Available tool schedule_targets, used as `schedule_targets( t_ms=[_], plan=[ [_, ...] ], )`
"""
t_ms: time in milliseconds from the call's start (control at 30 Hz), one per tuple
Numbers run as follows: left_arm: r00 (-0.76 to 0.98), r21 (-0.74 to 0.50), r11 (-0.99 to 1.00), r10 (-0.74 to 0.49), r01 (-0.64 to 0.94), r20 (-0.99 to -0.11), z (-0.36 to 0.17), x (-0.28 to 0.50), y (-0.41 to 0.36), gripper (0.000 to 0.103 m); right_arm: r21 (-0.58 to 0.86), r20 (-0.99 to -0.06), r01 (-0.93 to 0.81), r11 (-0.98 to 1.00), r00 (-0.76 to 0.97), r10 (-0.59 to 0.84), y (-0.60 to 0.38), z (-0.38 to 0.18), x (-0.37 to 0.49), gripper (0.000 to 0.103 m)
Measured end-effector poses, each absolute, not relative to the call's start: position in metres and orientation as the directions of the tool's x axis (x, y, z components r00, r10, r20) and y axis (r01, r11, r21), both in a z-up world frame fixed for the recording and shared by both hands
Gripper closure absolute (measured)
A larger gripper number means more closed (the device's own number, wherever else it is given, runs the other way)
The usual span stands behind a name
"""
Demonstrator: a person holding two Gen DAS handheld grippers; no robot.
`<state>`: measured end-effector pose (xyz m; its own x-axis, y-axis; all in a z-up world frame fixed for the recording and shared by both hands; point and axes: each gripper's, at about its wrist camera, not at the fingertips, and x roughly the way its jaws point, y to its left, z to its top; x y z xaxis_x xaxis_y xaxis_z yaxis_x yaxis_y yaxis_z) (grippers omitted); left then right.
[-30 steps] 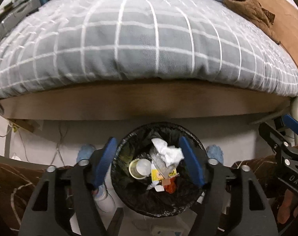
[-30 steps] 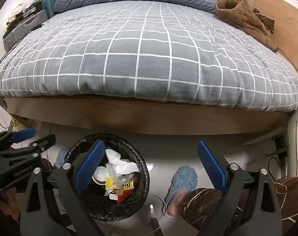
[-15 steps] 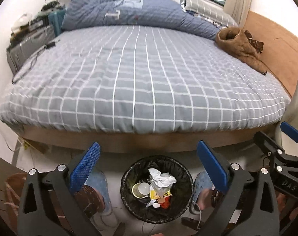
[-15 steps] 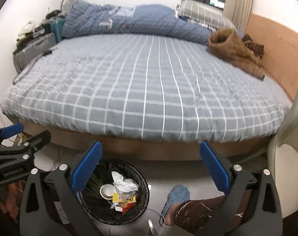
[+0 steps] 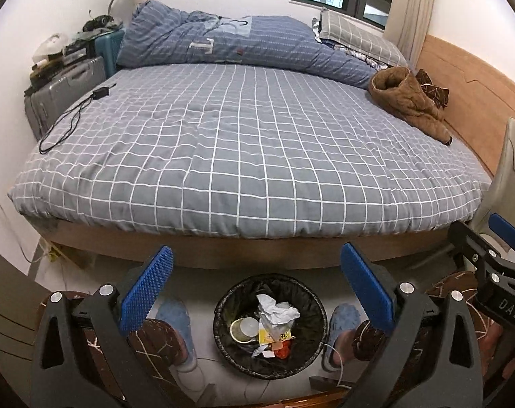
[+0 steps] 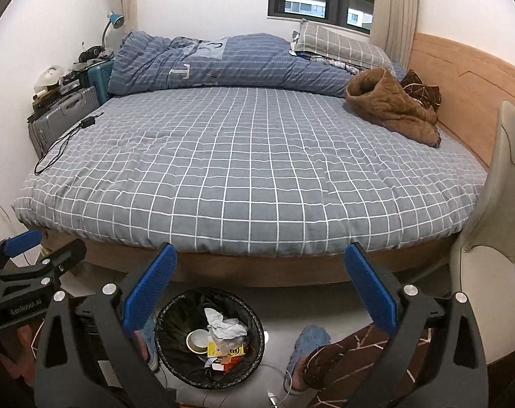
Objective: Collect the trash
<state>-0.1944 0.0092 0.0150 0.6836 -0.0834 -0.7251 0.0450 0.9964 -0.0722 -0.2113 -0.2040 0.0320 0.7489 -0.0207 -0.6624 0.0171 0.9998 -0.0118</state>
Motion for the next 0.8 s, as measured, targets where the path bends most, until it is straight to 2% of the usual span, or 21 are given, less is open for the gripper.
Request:
schedule_targets(
  t_ms=[800],
  plan=[
    [0.688, -0.058, 0.997, -0.076, 0.049, -0.722, 0.0197, -0.1959, 0.0065, 0.006, 0.000, -0.665, 0.011, 1.000, 0.747, -0.008, -0.2042, 0.0281, -0.2086, 0.008]
  ],
)
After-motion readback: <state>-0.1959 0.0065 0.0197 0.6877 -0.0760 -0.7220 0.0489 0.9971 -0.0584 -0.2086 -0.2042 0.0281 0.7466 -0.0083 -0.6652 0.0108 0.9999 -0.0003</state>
